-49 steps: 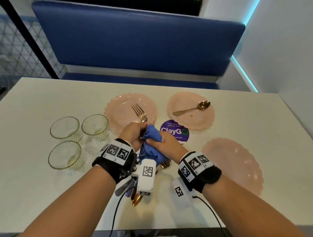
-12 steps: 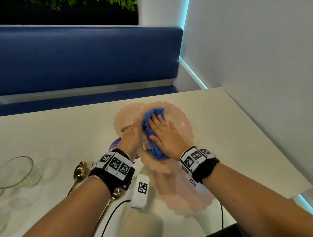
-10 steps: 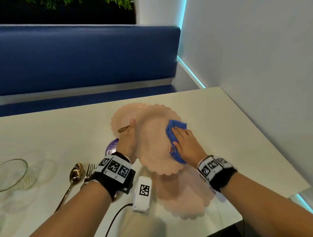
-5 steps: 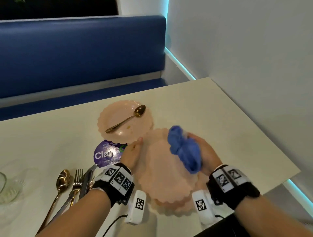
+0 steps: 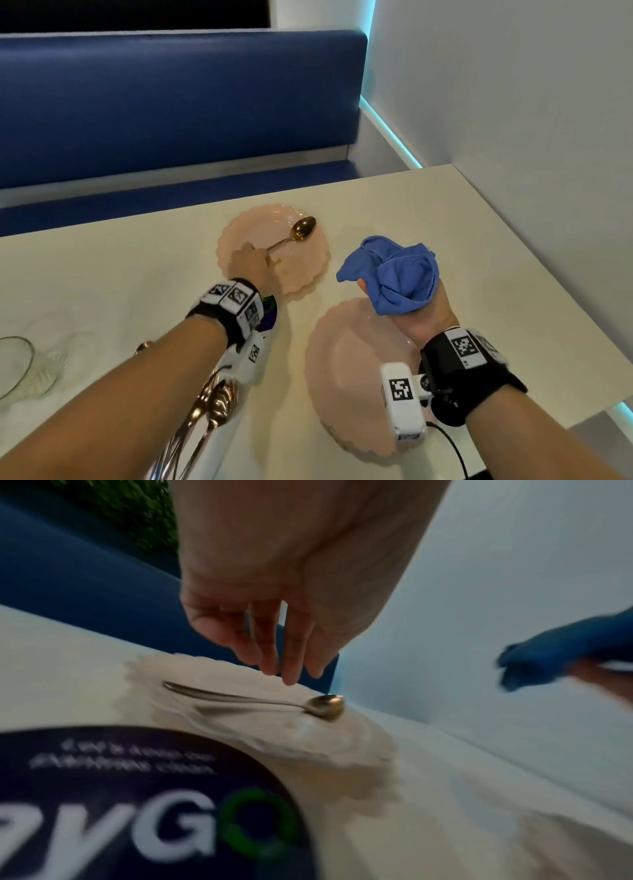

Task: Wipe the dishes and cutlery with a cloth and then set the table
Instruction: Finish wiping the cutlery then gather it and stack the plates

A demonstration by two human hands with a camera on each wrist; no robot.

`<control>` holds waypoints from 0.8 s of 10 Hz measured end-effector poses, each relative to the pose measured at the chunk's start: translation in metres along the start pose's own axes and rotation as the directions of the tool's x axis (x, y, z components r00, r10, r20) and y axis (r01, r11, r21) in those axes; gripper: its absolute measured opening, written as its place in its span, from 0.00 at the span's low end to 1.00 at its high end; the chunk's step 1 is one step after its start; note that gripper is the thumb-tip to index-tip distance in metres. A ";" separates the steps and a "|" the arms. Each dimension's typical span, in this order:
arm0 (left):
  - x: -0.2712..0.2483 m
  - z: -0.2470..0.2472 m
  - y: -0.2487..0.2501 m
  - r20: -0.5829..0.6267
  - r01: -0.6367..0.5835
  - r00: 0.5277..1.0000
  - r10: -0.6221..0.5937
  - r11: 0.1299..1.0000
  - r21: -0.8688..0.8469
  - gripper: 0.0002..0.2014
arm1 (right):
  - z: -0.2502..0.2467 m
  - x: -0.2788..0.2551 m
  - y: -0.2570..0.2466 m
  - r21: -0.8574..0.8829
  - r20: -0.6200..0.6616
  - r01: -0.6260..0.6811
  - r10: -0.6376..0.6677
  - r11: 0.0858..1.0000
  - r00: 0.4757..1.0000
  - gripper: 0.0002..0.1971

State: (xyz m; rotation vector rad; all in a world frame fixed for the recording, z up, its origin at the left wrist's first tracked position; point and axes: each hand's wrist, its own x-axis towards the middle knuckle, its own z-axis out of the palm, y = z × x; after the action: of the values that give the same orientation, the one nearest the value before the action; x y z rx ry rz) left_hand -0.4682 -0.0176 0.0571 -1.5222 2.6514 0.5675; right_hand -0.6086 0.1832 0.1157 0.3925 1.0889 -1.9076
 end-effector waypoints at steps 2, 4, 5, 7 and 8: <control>0.038 0.004 -0.015 0.095 0.083 0.990 -0.101 0.980 0.179 0.18 | 0.006 0.019 0.010 0.182 0.245 0.071 -0.115 0.981 0.963 0.27; 0.045 0.004 -0.014 0.202 0.102 0.974 -0.103 0.995 0.018 0.13 | -0.007 0.030 0.017 -0.152 0.422 -0.059 0.119 0.987 0.899 0.28; 0.036 -0.002 -0.016 0.232 0.134 0.970 -0.075 0.959 -0.249 0.12 | -0.007 0.028 0.014 -0.137 0.409 -0.058 0.110 0.989 0.906 0.26; -0.013 -0.027 -0.006 0.323 0.280 0.945 -0.046 0.625 -0.729 0.12 | 0.019 0.061 0.035 -0.199 0.555 0.048 0.072 0.979 0.829 0.39; -0.046 -0.041 0.009 0.328 0.280 0.945 0.002 0.518 -0.809 0.14 | 0.052 0.059 0.041 -0.155 0.550 0.032 0.060 0.987 0.833 0.21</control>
State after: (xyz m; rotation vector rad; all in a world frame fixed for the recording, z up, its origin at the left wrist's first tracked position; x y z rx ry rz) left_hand -0.4457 0.0113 0.1070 -1.5643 2.0000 2.1252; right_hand -0.6012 0.0996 0.0863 -0.2410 0.8260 -1.7419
